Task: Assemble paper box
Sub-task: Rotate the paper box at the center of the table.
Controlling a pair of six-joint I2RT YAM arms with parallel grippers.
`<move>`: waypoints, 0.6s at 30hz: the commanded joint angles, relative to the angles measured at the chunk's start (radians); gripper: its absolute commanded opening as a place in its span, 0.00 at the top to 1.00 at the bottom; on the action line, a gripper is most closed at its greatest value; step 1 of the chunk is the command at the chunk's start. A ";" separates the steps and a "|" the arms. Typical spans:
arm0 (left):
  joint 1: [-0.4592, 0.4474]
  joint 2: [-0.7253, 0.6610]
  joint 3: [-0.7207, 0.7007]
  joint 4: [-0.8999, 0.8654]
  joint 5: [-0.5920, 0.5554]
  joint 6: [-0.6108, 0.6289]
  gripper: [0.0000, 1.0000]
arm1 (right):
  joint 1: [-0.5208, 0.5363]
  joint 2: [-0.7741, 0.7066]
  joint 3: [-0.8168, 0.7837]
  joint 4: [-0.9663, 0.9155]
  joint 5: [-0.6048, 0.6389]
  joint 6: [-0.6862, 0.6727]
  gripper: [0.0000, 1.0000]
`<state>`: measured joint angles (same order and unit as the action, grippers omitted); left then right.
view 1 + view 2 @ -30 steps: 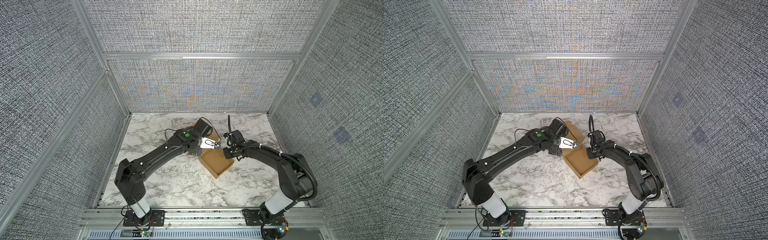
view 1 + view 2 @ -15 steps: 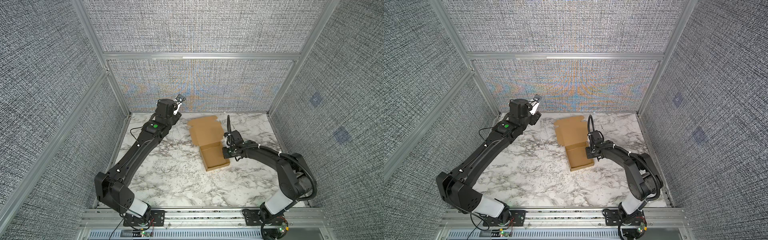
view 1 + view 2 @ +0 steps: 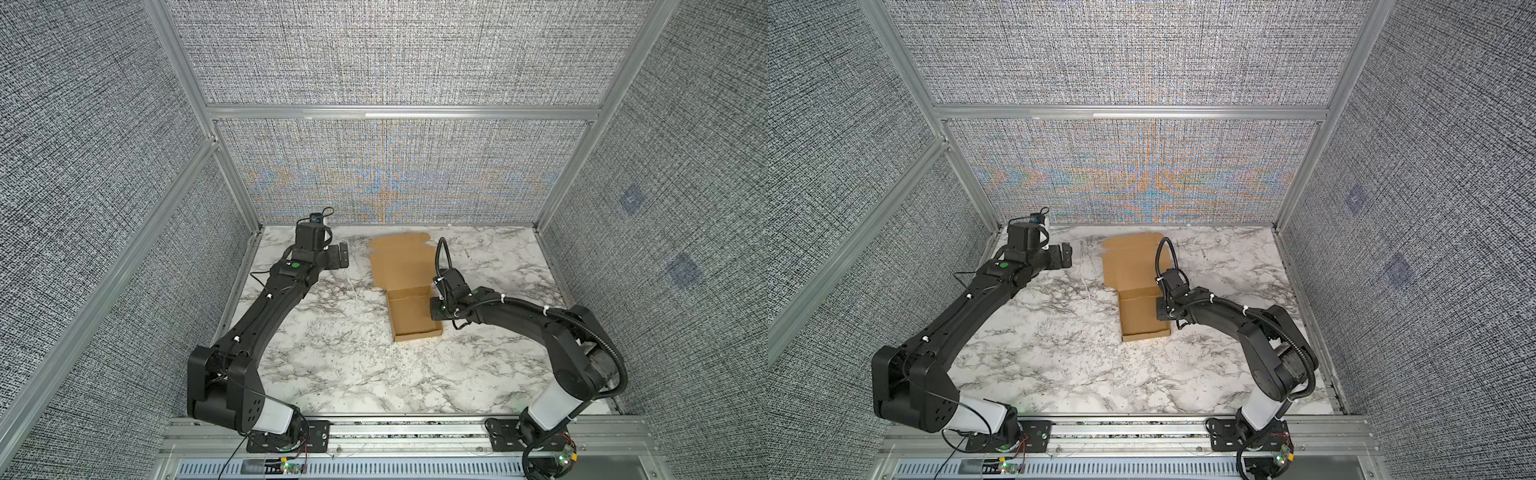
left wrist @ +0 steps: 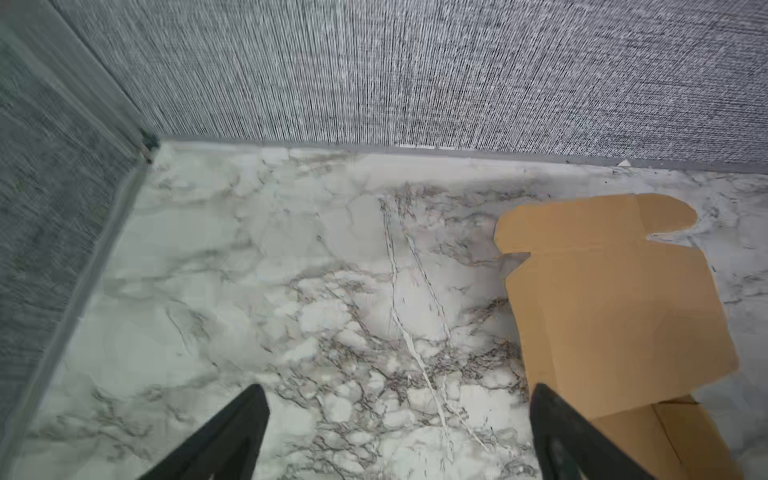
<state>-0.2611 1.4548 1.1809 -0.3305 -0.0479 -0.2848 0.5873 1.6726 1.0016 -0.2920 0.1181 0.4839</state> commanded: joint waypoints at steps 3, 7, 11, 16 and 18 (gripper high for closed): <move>0.044 -0.013 -0.107 0.126 0.191 -0.131 0.01 | -0.002 -0.058 0.007 -0.007 0.043 0.036 0.63; 0.044 0.027 -0.152 0.189 0.271 -0.208 0.06 | -0.065 -0.110 0.036 -0.045 0.027 -0.045 0.60; 0.044 0.115 -0.165 0.236 0.316 -0.296 0.09 | -0.196 -0.107 0.076 -0.022 -0.081 -0.138 0.60; 0.045 0.198 -0.129 0.242 0.313 -0.315 0.09 | -0.342 0.006 0.196 -0.004 -0.262 -0.225 0.61; 0.044 0.233 -0.129 0.278 0.348 -0.335 0.09 | -0.380 0.069 0.258 -0.002 -0.316 -0.265 0.61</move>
<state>-0.2180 1.6608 1.0454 -0.1123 0.2516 -0.5800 0.2371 1.6947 1.2118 -0.3023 -0.0643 0.3012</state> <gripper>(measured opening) 0.911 0.392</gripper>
